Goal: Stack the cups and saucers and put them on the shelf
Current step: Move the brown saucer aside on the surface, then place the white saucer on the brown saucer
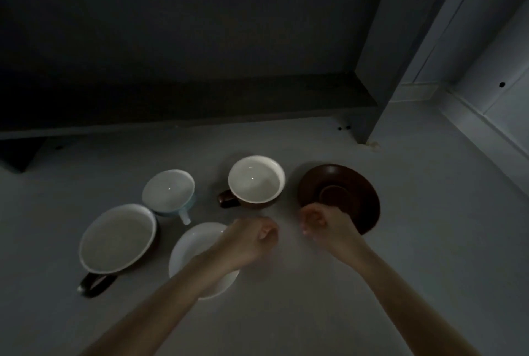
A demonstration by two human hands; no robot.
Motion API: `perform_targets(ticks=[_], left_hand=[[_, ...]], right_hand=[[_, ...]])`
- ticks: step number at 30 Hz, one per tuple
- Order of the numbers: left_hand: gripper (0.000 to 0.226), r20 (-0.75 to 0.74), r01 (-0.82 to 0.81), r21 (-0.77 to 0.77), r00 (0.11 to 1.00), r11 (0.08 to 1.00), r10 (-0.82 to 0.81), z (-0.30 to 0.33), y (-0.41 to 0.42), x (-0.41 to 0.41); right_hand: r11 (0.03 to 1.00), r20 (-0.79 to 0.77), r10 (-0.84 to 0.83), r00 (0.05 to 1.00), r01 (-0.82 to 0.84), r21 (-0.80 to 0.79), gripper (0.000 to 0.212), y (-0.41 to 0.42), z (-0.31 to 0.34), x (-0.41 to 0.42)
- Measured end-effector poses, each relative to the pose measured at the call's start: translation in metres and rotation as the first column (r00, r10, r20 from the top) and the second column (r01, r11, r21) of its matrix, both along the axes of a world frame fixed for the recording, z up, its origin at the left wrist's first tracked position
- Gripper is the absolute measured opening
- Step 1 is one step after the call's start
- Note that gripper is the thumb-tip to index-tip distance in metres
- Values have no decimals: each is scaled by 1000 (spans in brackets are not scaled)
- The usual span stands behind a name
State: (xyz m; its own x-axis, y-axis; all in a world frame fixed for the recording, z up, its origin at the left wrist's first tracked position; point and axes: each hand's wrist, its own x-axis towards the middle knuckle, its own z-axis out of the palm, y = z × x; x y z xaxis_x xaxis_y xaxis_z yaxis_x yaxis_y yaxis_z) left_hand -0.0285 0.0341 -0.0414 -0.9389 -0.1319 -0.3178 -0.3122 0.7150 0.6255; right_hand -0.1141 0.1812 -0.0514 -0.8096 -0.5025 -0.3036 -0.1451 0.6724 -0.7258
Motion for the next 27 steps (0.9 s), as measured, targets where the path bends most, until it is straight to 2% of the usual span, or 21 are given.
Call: perform_targets(ticks=[2, 5, 9, 13, 17, 21, 25, 27], left_hand=[[34, -14, -90, -22, 996, 996, 90, -3, -14, 15], [45, -51, -191, -92, 981, 977, 187, -13, -39, 34], [46, -3, -277, -107, 961, 955, 278, -21, -58, 52], [65, 12, -311, -60, 950, 949, 312, -28, -61, 65], [46, 12, -359, -21, 933, 933, 359, -33, -67, 71], [57, -11, -356, 3, 935, 935, 356, -34, -69, 73], [45, -36, -348, -7, 937, 938, 347, -32, -68, 73], [54, -53, -327, -9, 944, 945, 326, -32, -65, 73]], right_hand=[[998, 29, 49, 998, -50, 38, 19, -13, -4, 13], [995, 110, 92, 990, -94, 13, 18, -36, -8, 31], [983, 138, 166, 976, -175, 54, 16, -57, -12, 49], [992, 176, 119, 977, -125, 25, 23, -68, -15, 61], [996, 206, 89, 975, -93, 12, 26, -76, -17, 69], [998, 182, 60, 982, -62, 1, 28, -78, -21, 71], [1000, 171, 29, 985, -28, -14, 26, -73, -25, 70], [1000, 176, 14, 984, -11, -17, 26, -69, -27, 68]])
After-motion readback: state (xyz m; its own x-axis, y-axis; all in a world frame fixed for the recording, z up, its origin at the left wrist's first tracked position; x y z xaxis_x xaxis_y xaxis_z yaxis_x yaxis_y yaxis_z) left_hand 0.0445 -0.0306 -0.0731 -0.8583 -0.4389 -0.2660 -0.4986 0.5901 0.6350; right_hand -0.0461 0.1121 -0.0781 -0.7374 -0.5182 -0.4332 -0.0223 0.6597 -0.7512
